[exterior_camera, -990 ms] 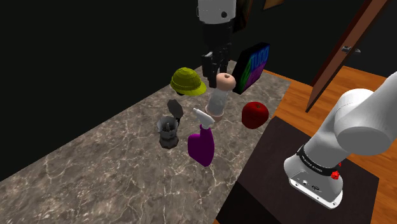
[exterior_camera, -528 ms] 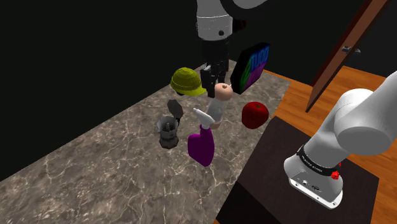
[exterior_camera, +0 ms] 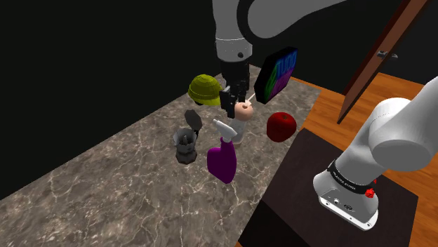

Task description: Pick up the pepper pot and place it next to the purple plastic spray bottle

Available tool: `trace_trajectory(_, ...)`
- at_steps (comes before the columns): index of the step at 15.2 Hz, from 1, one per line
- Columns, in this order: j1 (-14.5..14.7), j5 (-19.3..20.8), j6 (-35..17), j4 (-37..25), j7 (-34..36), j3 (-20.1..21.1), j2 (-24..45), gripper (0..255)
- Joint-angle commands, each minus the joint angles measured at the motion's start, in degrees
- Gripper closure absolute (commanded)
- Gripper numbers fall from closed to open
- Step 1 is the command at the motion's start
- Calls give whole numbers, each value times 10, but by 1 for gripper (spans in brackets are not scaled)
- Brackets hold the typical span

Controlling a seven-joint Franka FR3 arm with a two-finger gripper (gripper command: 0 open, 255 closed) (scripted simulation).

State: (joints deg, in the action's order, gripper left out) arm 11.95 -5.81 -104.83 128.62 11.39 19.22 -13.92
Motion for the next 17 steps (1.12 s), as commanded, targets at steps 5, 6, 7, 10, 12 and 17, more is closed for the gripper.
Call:
trace_trajectory(5,1,1,-50,35,3,4,15,255)
trace_trajectory(6,1,2,-58,40,3,5,19,255)
trace_trajectory(7,1,2,-63,43,3,6,21,255)
trace_trajectory(10,1,2,-63,43,3,6,21,255)
trace_trajectory(12,1,2,-63,43,3,6,21,255)
trace_trajectory(17,1,2,-63,43,3,6,21,0)
